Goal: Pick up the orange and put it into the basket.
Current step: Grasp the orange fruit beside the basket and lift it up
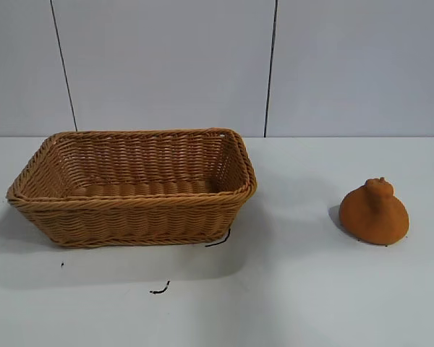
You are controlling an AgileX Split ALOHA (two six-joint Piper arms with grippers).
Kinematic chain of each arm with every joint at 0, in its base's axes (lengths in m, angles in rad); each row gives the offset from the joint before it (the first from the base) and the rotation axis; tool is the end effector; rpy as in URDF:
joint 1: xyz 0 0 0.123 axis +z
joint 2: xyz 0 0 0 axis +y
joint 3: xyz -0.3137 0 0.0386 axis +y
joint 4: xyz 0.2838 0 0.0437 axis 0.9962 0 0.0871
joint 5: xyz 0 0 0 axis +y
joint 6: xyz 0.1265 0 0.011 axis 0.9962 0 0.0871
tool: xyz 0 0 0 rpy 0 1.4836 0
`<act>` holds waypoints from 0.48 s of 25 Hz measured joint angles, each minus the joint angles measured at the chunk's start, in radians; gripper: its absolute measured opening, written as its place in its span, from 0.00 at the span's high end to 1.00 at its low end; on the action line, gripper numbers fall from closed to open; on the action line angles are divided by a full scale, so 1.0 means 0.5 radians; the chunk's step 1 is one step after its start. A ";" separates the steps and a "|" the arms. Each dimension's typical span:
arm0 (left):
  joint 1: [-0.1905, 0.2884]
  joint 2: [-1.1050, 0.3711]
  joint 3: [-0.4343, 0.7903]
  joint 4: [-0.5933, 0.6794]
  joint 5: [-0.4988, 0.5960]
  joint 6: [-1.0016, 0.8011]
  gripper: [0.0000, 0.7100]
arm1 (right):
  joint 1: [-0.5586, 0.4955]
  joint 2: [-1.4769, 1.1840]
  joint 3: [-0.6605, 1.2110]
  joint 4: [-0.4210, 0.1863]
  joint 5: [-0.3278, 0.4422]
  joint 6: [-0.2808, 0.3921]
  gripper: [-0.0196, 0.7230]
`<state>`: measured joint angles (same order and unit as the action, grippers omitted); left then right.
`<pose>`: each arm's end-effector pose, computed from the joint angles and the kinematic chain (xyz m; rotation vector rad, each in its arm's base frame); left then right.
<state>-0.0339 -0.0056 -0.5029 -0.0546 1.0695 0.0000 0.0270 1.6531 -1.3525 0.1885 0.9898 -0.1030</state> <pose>0.0254 -0.0069 0.2783 0.0377 2.0441 -0.0865 0.3936 0.0305 0.2735 -0.0768 2.7590 0.2249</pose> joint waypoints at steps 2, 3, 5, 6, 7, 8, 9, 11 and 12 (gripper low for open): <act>0.000 0.000 0.000 0.000 0.000 0.000 0.10 | 0.000 0.129 -0.009 0.004 -0.007 -0.007 0.04; 0.000 0.000 0.000 0.000 0.000 0.000 0.10 | 0.000 0.198 -0.009 0.004 -0.011 -0.007 0.04; 0.000 0.000 0.000 0.000 0.000 0.000 0.10 | 0.000 0.327 -0.009 0.004 -0.041 -0.009 0.04; 0.000 0.000 0.000 0.000 0.000 0.000 0.10 | 0.000 0.397 -0.009 0.004 -0.066 -0.009 0.04; 0.000 0.000 0.000 0.000 0.000 0.000 0.10 | 0.000 0.466 -0.009 0.004 -0.093 -0.007 0.04; 0.000 0.000 0.000 0.000 0.000 0.000 0.10 | 0.000 0.523 -0.009 0.002 -0.128 -0.002 0.04; 0.000 0.000 0.000 0.000 0.000 0.000 0.10 | 0.000 0.589 -0.009 0.002 -0.163 0.002 0.04; 0.000 0.000 0.000 0.000 0.000 0.000 0.10 | 0.000 0.705 -0.010 0.000 -0.218 0.020 0.04; 0.000 0.000 0.000 0.000 0.000 0.000 0.10 | 0.000 0.762 -0.010 0.000 -0.241 0.024 0.04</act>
<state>-0.0339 -0.0056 -0.5029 -0.0546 1.0695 0.0000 0.0270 2.0342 -1.3576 0.1884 0.8694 -0.0912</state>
